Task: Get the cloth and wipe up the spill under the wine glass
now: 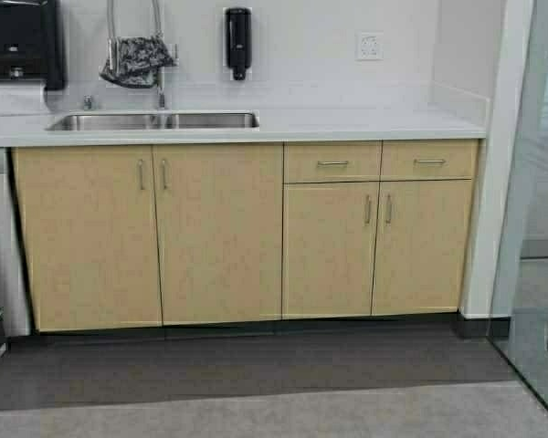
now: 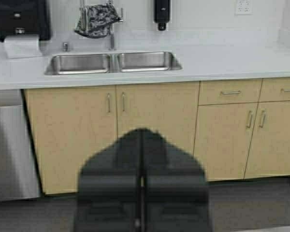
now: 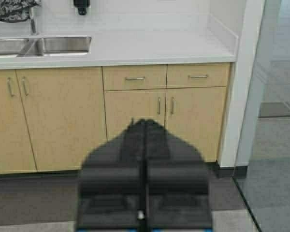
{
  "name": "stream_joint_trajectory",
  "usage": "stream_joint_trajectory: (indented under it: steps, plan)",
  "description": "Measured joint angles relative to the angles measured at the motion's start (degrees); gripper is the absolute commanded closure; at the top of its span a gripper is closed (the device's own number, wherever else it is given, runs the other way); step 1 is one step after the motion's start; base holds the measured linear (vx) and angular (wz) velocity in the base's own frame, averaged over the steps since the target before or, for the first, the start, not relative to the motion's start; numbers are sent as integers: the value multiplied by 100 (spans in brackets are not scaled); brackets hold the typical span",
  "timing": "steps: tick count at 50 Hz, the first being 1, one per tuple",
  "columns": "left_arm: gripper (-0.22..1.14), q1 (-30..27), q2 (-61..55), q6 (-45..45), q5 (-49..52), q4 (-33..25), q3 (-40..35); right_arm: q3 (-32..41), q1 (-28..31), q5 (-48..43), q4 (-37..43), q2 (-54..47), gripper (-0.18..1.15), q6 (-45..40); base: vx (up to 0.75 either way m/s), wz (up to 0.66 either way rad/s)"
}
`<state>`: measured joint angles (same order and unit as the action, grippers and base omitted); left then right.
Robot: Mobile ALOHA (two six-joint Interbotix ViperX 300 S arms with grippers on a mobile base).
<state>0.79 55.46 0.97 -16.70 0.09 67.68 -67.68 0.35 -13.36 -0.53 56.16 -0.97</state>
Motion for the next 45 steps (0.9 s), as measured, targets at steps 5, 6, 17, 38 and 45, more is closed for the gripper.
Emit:
stream_joint_trajectory:
  steps: [5,6,17,38,45]
  plan:
    - [89,0,-9,44,-9,0,9,9,0,-9,0,-9,92,-9,19,-3]
    - [89,0,0,53,-18,0,0,9,0,-9,0,-9,92,-9,20,0]
    - [89,0,-9,158,-88,0,9,18,0,-9,0,18,92,-26,24,5]
    - [89,0,44,246,-149,0,88,26,0,-62,0,255,92,-141,33,13]
    - [89,-9,105,246,-246,0,158,26,0,-114,0,264,92,-264,36,17]
